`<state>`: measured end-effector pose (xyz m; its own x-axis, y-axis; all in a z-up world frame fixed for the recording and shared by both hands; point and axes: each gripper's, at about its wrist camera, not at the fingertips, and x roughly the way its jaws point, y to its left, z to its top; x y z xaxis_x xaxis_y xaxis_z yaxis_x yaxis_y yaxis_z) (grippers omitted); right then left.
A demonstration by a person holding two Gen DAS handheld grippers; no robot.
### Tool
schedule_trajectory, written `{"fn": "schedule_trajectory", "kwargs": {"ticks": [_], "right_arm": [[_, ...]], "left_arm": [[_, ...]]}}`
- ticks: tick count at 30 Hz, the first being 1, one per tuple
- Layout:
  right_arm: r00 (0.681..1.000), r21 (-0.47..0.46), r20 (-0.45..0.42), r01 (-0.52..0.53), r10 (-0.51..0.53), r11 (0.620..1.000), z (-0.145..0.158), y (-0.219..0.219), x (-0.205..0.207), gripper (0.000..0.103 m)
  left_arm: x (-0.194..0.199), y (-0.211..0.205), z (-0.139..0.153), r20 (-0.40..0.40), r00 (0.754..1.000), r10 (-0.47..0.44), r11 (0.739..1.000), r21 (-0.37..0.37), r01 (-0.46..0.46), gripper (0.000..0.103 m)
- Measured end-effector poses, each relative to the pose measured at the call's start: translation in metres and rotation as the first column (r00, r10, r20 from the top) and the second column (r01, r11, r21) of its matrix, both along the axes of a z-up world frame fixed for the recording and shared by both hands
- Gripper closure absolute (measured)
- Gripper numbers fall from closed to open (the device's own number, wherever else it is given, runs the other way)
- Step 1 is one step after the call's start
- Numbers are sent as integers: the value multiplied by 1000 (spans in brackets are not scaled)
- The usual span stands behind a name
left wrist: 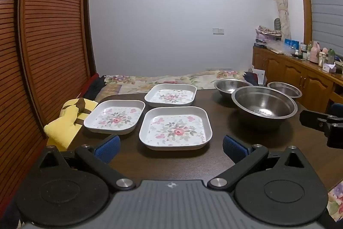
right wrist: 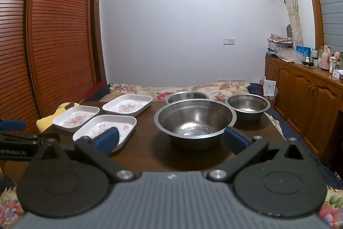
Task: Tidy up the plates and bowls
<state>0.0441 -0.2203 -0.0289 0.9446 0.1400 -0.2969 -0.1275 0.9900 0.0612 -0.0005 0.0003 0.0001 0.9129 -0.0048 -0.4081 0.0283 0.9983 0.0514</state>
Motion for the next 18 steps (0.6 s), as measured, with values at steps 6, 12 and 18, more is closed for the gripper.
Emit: {"fn": "schedule_trajectory", "kwargs": {"ticks": [6,12,18], "right_arm": [[1000,-3,5,-2,2,1000,0,1,0,0],[1000,5,-1,3,-3,1000,-1,-6,-2,0],[1000,5,-9,12,-12,1000,-1,-3,1,0]], "left_arm": [[0,0,-4,-1,1000,-2,1000,8,2,0],[-2,1,-8,5,1000,-5,1000,16,5,0],[-2,2,4,1,1000,1,1000,14,-1,0]]}}
